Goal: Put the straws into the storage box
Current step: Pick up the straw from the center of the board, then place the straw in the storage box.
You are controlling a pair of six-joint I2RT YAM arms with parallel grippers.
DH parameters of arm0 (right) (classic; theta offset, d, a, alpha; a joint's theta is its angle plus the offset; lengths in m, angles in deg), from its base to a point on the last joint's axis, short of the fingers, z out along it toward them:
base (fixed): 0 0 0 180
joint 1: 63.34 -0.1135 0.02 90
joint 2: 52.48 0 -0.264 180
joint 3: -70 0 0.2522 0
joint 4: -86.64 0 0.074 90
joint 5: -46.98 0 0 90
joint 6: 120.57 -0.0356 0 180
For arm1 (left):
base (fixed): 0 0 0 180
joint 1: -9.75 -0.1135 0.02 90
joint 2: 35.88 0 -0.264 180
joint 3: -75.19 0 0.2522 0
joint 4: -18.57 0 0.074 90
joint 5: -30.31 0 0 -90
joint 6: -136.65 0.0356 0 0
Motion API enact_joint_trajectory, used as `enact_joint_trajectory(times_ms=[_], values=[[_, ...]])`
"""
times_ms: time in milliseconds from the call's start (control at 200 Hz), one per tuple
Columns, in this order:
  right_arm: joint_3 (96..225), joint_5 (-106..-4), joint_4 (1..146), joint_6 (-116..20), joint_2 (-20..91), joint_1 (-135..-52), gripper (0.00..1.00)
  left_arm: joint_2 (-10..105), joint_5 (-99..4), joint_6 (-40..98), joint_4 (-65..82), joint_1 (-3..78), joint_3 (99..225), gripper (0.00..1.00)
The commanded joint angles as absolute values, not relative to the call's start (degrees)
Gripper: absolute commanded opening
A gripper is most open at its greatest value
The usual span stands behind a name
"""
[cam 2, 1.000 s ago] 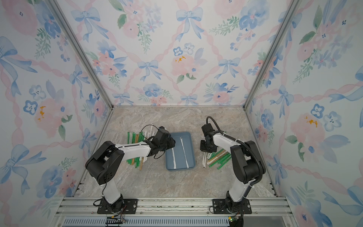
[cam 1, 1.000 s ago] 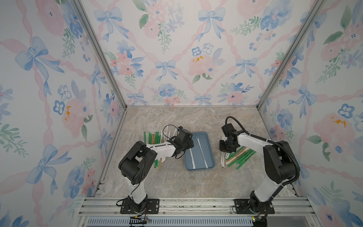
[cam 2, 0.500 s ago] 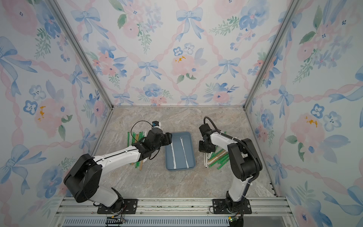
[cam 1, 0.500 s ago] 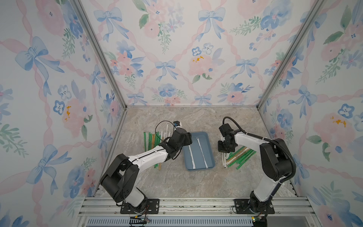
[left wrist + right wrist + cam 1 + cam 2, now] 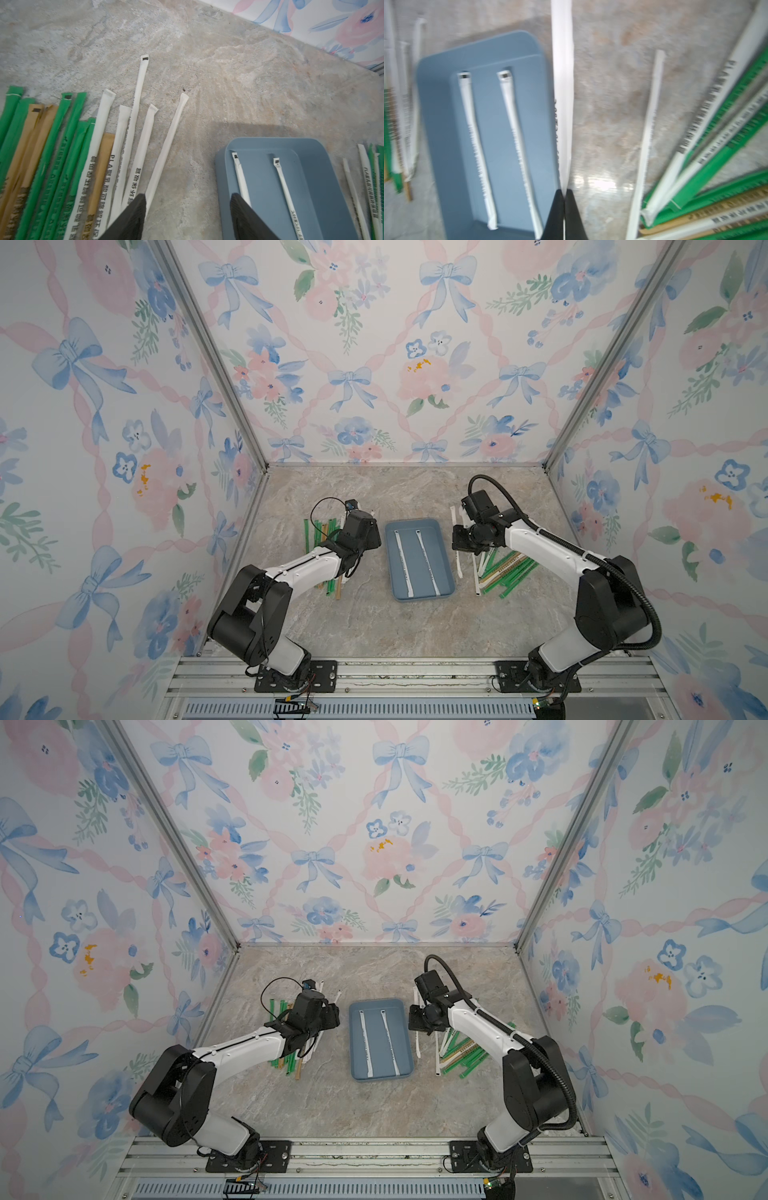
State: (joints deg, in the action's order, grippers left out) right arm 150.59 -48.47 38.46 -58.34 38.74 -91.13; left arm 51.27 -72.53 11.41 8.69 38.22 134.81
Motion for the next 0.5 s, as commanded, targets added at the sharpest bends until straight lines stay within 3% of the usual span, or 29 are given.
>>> enact_joint_trajectory(times_ms=[0,350,495], values=[[152.1,-53.38,40.25,-61.72,39.62,-95.76,0.0,54.86,-71.86,15.83,5.22,37.84,136.58,0.65],[153.0,-52.71,43.14,-63.67,48.31,-99.88,0.0,60.92,-72.5,17.56,5.07,36.81,137.9,0.58],[155.08,-52.41,40.37,-61.72,50.78,-99.94,0.1,62.4,-73.19,18.62,4.85,36.74,138.8,0.57]])
